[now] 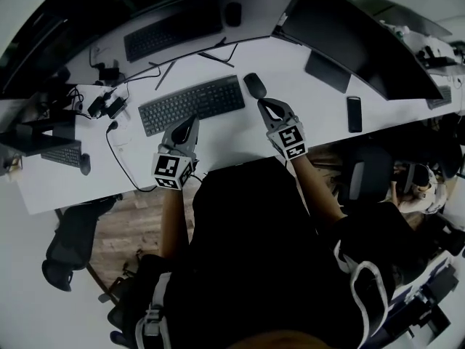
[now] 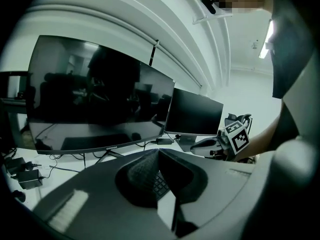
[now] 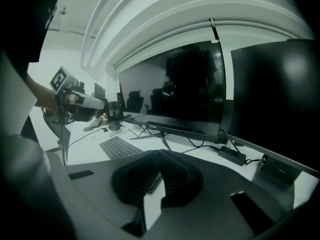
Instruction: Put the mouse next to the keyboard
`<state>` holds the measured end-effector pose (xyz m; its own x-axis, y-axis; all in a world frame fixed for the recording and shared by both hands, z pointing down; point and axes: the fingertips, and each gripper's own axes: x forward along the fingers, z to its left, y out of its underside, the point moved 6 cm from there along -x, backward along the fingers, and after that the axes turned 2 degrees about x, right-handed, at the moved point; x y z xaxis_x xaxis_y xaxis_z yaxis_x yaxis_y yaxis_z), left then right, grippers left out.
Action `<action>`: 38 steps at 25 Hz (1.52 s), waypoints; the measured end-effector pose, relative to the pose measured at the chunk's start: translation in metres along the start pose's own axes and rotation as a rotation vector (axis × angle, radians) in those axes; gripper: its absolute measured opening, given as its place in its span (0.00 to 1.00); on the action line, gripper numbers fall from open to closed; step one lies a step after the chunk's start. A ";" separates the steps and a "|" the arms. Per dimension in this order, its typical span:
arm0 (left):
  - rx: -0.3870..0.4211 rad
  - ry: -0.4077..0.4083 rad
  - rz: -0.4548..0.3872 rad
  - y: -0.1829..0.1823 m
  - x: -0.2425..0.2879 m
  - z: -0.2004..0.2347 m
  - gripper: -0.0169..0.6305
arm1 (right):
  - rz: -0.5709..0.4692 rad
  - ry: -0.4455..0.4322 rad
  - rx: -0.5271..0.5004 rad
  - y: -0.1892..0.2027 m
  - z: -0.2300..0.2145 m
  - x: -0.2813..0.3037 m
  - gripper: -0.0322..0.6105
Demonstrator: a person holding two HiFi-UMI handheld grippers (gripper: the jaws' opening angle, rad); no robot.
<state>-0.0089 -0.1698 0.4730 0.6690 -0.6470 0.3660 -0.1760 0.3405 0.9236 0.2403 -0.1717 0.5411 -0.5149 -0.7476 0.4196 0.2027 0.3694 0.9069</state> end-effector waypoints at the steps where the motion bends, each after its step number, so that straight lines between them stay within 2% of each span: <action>1: 0.001 0.007 0.001 0.000 0.000 0.001 0.03 | -0.002 0.003 0.001 -0.001 0.002 -0.002 0.05; 21: 0.044 0.097 0.006 0.011 -0.015 0.018 0.03 | -0.021 0.081 0.011 -0.009 0.046 -0.012 0.05; 38: 0.056 0.058 -0.002 0.025 -0.066 0.055 0.03 | -0.050 0.102 0.000 -0.019 0.086 0.007 0.05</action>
<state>-0.0970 -0.1564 0.4783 0.7098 -0.6064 0.3584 -0.2137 0.2994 0.9299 0.1613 -0.1366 0.5235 -0.4369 -0.8173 0.3757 0.1790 0.3303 0.9268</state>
